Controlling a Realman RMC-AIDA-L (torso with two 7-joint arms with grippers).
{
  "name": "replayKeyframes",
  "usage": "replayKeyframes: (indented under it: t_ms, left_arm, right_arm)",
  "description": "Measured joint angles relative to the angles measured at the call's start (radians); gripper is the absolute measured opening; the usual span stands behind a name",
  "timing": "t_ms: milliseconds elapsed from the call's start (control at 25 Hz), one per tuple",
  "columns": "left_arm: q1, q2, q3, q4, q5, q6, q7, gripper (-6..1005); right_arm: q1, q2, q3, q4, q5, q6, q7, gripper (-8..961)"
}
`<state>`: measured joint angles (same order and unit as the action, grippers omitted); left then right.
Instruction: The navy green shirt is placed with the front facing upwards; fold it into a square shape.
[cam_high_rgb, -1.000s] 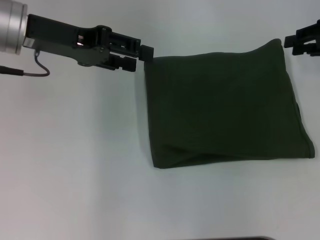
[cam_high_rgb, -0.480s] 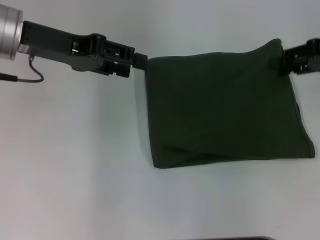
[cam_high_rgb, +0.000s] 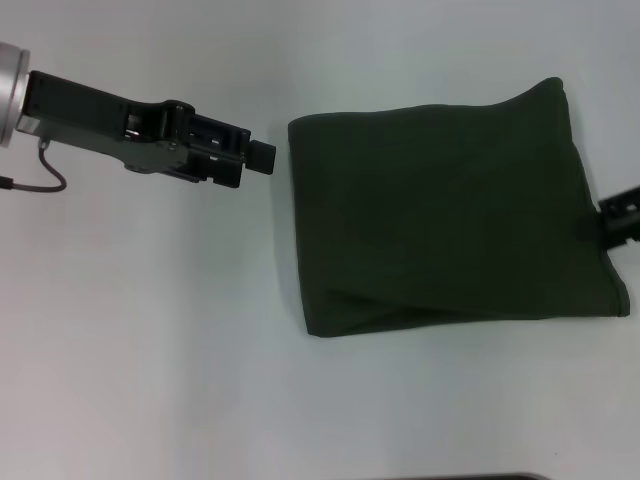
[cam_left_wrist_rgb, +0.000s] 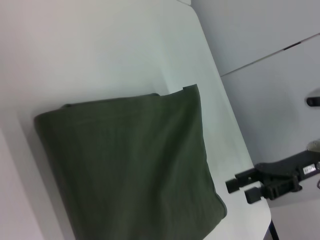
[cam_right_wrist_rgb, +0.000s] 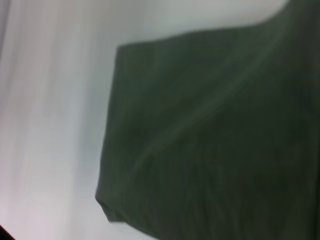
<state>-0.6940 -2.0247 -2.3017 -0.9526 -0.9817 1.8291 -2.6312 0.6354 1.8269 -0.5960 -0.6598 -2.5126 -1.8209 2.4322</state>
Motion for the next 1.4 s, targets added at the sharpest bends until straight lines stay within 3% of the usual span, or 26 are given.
replayKeyframes:
  t_ms: [400, 760, 1400]
  left_arm:
    - [-0.006, 0.000, -0.007, 0.003, 0.001, -0.014, -0.001, 663]
    - [0.001, 0.006, 0.004, 0.009, 0.044, -0.011, -0.017, 664]
    - [0.029, -0.013, 0.008, 0.010, 0.105, 0.001, -0.026, 663]
  right_arm:
    - [-0.072, -0.005, 0.004, -0.104, -0.090, -0.101, 0.008, 681]
    - [-0.073, 0.021, 0.004, -0.096, -0.092, -0.062, -0.002, 666]
    - [-0.064, 0.042, -0.024, -0.078, -0.100, -0.031, 0.007, 638]
